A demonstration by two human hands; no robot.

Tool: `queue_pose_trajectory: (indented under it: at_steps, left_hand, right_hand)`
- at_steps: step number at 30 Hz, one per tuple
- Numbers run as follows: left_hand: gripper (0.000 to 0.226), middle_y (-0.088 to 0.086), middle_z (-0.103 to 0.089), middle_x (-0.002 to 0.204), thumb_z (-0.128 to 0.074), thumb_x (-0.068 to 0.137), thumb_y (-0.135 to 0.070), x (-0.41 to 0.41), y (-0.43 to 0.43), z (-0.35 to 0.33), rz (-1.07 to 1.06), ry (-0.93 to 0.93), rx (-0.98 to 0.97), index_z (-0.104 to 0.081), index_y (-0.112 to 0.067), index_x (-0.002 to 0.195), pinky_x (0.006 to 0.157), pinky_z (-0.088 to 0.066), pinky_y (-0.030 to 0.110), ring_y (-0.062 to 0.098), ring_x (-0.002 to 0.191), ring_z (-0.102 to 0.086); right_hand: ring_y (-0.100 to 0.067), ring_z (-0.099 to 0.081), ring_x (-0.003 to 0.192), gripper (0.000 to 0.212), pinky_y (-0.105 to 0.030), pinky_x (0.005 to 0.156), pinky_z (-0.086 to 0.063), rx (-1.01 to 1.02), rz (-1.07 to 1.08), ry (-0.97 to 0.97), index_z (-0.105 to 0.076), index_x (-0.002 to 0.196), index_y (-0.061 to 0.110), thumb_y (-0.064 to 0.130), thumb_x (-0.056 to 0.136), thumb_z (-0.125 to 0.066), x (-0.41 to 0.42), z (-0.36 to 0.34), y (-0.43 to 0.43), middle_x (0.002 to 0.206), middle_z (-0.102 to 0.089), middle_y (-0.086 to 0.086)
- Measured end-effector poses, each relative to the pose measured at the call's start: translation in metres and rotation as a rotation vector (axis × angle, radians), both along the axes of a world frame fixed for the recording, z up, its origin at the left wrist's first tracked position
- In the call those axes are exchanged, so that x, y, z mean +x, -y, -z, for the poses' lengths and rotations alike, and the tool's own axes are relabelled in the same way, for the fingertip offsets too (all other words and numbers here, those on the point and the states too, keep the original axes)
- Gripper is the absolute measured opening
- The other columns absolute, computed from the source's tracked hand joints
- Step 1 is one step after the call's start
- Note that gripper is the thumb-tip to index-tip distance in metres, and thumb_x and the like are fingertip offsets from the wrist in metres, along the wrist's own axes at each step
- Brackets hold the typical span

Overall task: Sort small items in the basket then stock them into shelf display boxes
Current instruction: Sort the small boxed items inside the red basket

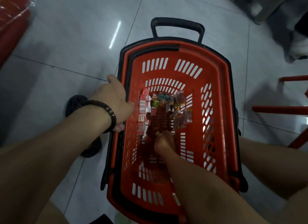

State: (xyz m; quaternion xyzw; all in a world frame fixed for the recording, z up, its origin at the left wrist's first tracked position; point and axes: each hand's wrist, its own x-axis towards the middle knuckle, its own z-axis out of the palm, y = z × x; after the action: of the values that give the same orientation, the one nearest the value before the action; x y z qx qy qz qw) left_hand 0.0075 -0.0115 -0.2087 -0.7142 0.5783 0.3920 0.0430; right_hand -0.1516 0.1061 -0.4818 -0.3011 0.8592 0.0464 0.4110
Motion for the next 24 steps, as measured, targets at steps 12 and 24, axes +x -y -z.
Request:
queue_pose_trajectory:
  at_steps: [12,24]
  left_hand:
    - [0.068,0.016,-0.058,0.12,-0.076,0.092,-0.04,-0.013,-0.011,-0.024,-0.137,-0.123,-0.341,-0.031,-0.013,0.134,0.065,-0.053,0.038,0.027,0.09,-0.064]
    - [0.041,0.002,-0.075,0.125,-0.059,0.1,-0.058,-0.032,-0.175,-0.07,-0.441,-1.031,0.135,-0.066,-0.029,0.129,0.099,-0.058,0.055,0.025,0.116,-0.071]
  right_hand:
    - [-0.007,-0.067,0.083,0.022,-0.021,0.068,-0.048,-0.62,-0.178,0.363,-0.065,0.106,0.018,0.039,0.107,-0.06,-0.017,-0.192,0.013,0.091,-0.072,0.008]
    - [-0.013,-0.074,0.105,0.016,-0.037,0.093,-0.062,-0.768,-0.21,0.722,-0.067,0.12,0.025,0.021,0.108,-0.058,-0.014,-0.325,-0.07,0.112,-0.076,0.004]
